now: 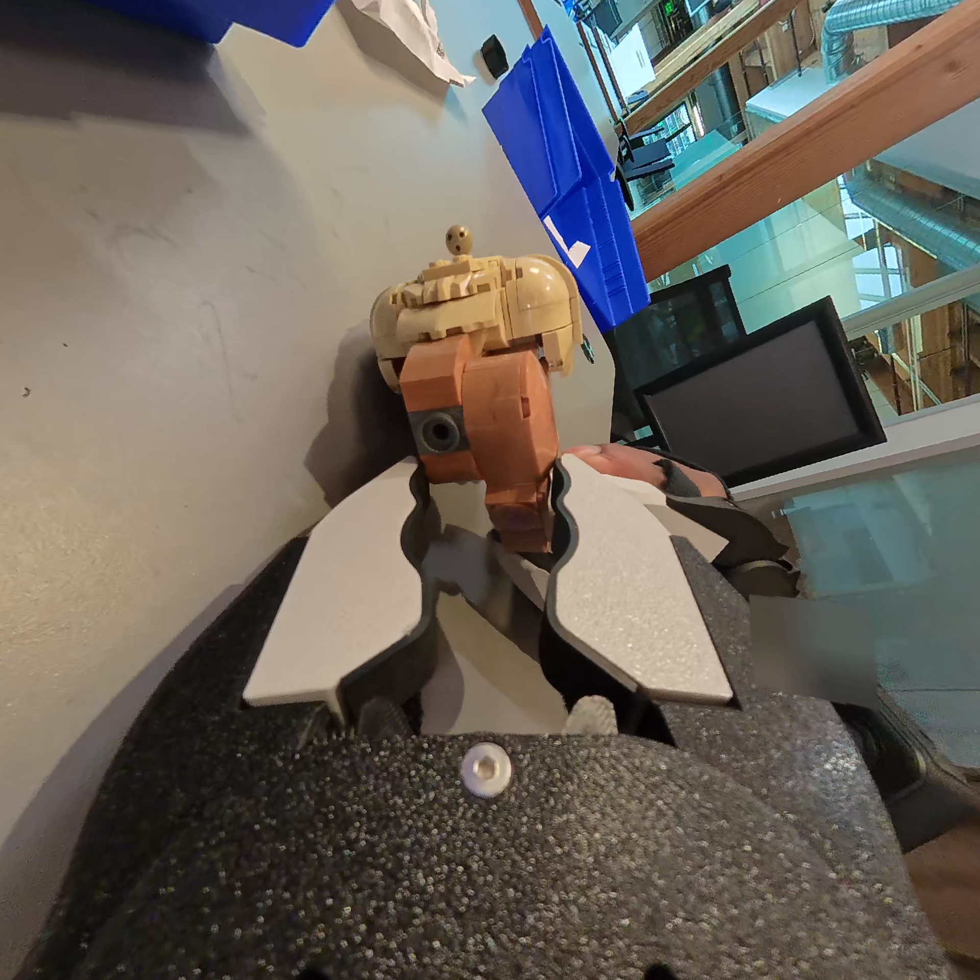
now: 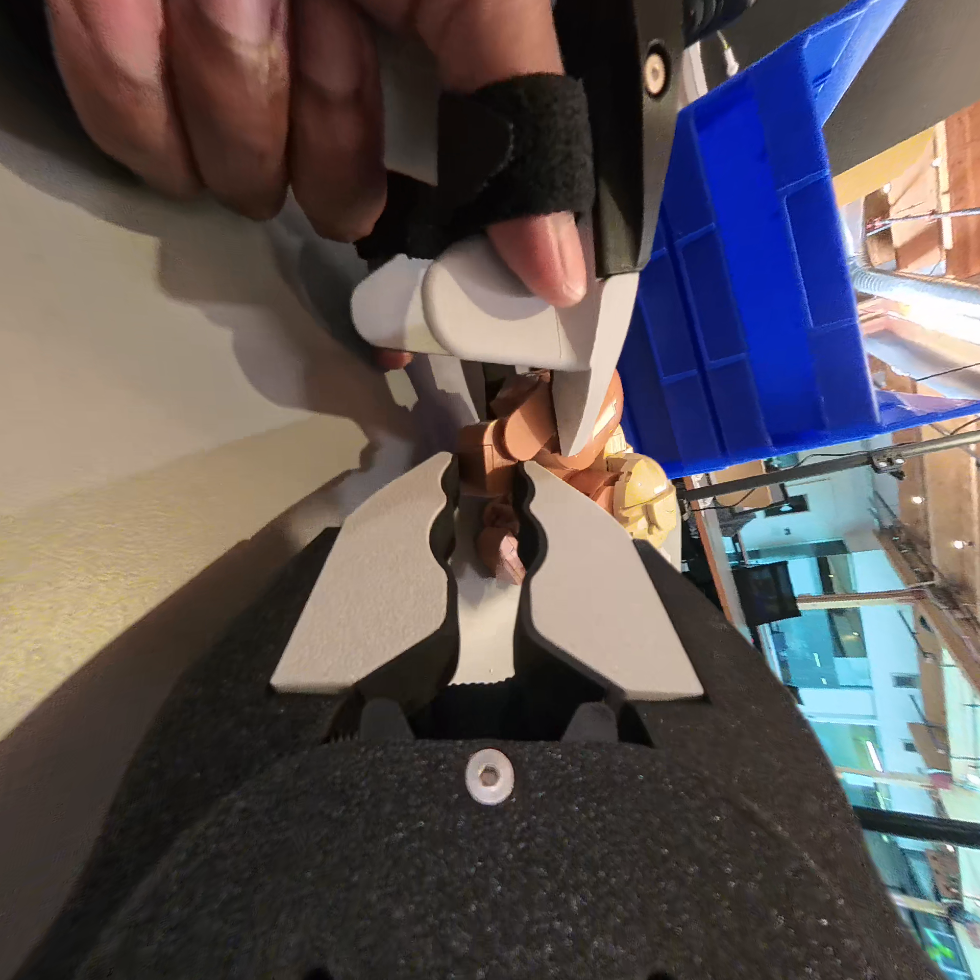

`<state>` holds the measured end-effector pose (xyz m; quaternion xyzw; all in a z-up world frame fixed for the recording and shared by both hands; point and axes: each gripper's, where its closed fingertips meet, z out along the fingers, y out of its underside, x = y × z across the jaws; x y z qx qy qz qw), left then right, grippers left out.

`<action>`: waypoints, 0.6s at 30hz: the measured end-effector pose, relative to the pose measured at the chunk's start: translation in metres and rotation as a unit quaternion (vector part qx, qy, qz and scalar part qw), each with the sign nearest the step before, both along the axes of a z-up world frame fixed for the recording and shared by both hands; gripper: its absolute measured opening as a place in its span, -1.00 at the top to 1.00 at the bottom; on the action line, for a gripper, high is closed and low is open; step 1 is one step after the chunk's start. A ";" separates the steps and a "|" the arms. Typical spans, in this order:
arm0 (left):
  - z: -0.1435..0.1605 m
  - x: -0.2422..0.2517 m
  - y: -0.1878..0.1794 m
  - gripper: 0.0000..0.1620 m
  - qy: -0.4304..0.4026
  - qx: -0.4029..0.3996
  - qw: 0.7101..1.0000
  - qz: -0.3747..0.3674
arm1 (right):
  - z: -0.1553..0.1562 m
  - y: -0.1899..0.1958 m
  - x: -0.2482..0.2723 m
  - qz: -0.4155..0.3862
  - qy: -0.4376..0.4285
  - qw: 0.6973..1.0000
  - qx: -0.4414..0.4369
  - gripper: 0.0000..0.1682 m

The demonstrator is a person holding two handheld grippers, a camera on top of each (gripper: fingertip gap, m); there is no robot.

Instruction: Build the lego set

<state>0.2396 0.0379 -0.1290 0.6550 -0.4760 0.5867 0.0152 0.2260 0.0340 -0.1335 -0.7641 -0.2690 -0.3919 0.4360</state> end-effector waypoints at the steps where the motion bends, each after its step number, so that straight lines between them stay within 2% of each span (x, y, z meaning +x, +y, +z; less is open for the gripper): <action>1: 0.000 0.000 0.000 0.46 0.000 0.000 1.000 -0.001 | 0.000 0.000 0.000 -0.001 -0.007 1.000 -0.001 0.77; 12: -0.001 0.005 -0.005 0.47 0.005 -0.010 1.000 -0.010 | 0.000 -0.006 0.005 -0.025 -0.091 0.995 -0.014 0.77; 14: 0.000 0.008 -0.003 0.46 -0.001 -0.013 1.000 0.001 | 0.000 -0.005 -0.005 0.009 -0.110 0.994 -0.017 0.78; 16: 0.003 0.016 0.018 0.46 -0.007 -0.017 0.999 0.045 | 0.000 -0.005 -0.037 0.095 -0.151 0.984 -0.029 0.78; 18: 0.004 0.017 0.032 0.49 -0.011 -0.019 0.998 0.052 | 0.000 -0.005 -0.032 0.061 -0.178 0.981 -0.052 0.78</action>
